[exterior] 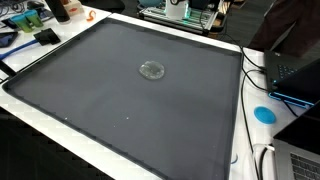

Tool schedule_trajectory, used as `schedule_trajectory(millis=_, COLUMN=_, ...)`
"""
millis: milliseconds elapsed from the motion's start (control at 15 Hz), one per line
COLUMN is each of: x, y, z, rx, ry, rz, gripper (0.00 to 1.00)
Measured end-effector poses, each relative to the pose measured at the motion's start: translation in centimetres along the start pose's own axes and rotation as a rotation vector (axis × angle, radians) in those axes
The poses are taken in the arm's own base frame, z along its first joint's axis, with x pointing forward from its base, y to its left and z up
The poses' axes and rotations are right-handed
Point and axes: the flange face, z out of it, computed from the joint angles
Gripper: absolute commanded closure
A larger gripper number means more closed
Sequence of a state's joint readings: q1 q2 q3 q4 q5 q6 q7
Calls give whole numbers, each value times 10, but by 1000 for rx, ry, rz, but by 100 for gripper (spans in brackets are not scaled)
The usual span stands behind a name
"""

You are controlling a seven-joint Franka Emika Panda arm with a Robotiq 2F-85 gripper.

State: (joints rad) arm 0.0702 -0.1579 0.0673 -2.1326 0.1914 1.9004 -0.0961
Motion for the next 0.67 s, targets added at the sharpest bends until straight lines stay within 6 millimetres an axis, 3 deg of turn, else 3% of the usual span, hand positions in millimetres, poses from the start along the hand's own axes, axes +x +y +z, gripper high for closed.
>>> schedule_trajectory(millis=267, x=2, y=12, z=56, rx=48, ry=-39, rz=65, gripper=72)
schedule_trajectory(millis=667, x=1, y=30, z=119, rx=12, ry=11, rz=157, gripper=72)
